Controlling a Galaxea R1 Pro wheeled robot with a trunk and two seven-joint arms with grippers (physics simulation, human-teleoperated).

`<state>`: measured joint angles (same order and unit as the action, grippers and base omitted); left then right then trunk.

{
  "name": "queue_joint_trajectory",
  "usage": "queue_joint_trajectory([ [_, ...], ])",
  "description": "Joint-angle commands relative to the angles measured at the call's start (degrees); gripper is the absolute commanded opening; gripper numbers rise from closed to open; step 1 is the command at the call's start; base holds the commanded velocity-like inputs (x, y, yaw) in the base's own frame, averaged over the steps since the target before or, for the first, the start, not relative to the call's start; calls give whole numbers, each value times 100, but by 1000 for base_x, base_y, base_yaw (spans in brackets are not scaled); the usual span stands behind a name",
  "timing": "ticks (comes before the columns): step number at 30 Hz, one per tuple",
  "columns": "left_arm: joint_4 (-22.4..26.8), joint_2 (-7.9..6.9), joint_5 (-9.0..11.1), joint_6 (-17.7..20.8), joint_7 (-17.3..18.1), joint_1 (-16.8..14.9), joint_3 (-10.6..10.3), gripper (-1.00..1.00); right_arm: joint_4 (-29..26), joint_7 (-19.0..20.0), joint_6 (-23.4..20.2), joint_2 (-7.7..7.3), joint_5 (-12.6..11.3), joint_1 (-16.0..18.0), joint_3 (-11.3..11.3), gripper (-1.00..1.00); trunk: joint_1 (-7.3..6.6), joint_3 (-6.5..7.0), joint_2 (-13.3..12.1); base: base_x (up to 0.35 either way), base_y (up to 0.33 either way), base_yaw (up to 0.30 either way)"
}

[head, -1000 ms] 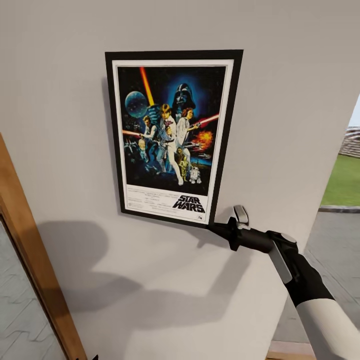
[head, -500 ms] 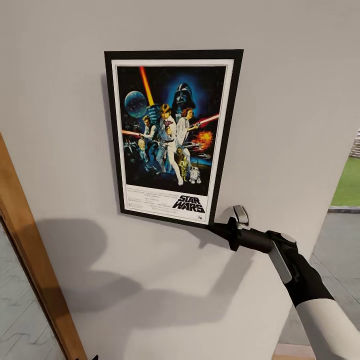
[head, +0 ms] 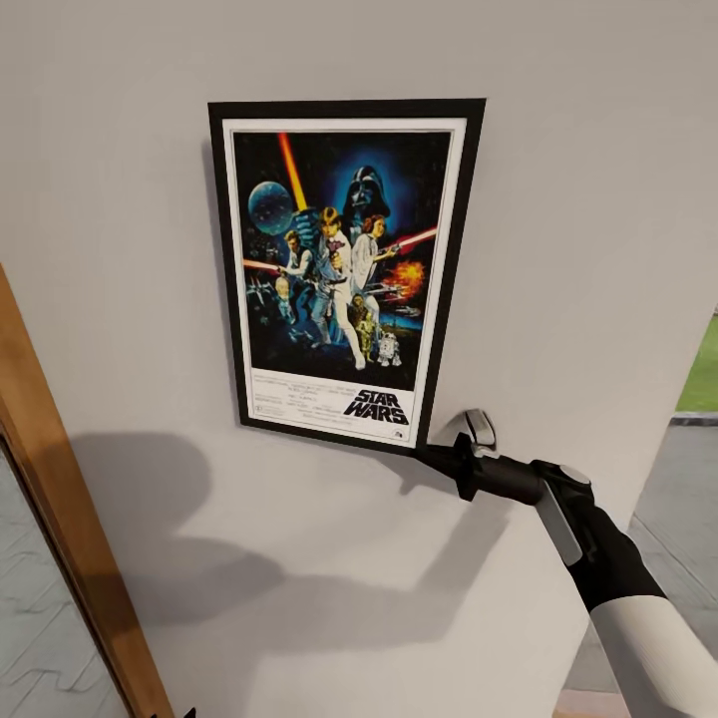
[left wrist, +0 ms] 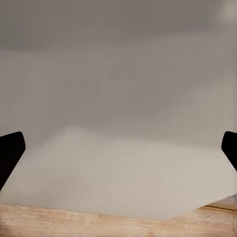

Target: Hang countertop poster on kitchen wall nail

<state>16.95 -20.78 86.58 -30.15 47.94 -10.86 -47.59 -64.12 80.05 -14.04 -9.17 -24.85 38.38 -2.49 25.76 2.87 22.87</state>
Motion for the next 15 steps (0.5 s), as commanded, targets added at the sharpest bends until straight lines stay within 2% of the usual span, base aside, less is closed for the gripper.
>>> queue_joint_trajectory([
  [1,1,-4,61,-17,15,-4,-48,100,4,19,-82,-6,-47,3,-15,-100,2,-3,5,4,4,0],
  [10,1,-1,61,-17,16,-4,-48,100,10,19,-82,-6,-46,3,-15,-100,2,-3,5,6,6,0],
  [15,1,-4,61,-17,21,-4,-48,100,19,19,-82,-6,-46,3,-15,-100,2,-3,5,69,87,0],
])
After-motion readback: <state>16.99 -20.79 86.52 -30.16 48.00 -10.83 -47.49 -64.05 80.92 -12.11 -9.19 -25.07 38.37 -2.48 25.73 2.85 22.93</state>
